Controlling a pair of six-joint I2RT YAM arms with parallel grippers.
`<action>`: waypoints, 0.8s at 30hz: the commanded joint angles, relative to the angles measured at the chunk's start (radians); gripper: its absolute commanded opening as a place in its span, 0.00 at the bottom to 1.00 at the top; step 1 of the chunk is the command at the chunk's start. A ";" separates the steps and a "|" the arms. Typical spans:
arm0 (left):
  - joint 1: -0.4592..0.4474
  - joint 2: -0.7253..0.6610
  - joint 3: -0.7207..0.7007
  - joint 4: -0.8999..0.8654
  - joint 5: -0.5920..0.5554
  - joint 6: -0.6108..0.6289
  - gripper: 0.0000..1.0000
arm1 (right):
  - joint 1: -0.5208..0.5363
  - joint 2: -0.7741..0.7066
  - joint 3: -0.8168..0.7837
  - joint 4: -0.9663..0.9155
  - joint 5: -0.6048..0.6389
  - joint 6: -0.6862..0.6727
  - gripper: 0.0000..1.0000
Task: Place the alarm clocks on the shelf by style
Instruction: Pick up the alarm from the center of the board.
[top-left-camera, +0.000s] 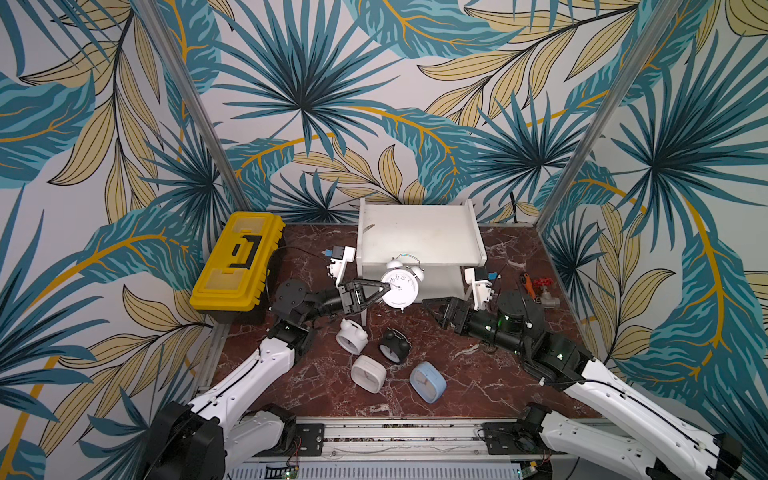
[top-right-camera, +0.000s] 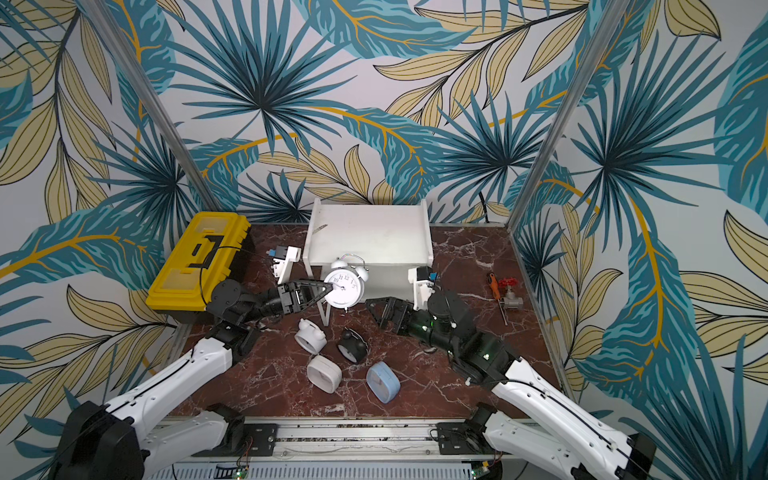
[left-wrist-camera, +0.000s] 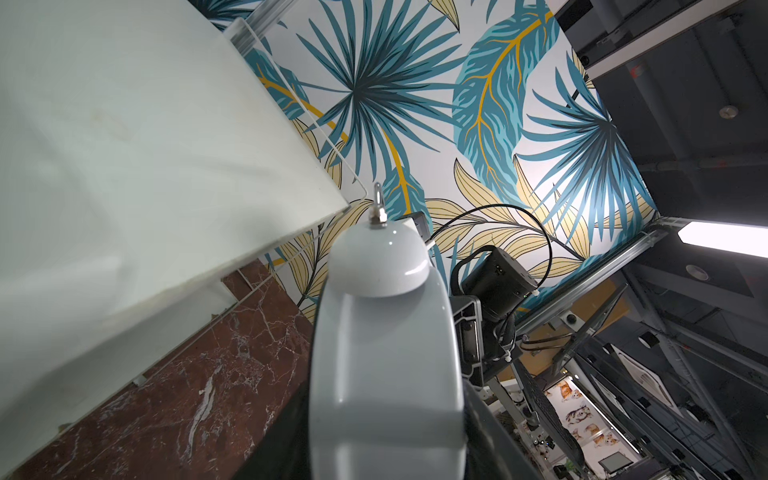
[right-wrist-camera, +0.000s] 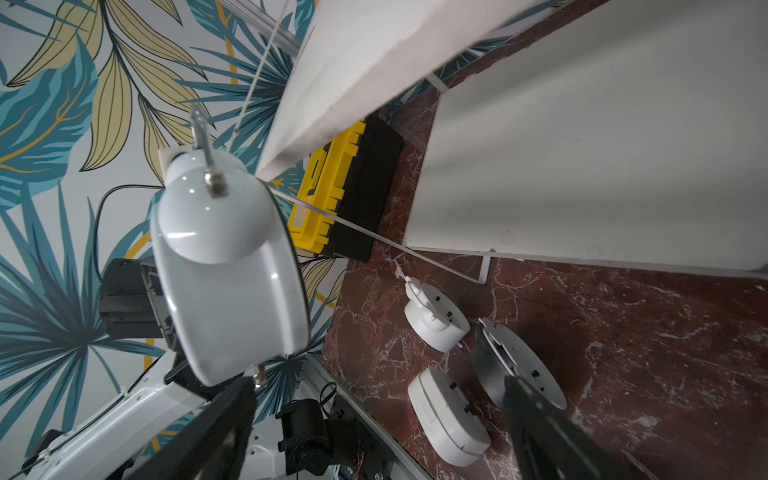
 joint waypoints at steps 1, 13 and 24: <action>0.002 -0.021 -0.021 0.099 -0.020 -0.021 0.20 | 0.011 -0.001 -0.084 0.263 -0.011 0.050 0.95; 0.003 -0.010 -0.052 0.223 -0.045 -0.115 0.20 | 0.019 0.113 -0.145 0.710 -0.166 0.030 0.88; 0.002 0.022 -0.058 0.285 -0.030 -0.150 0.19 | 0.019 0.179 -0.064 0.622 -0.228 0.015 0.51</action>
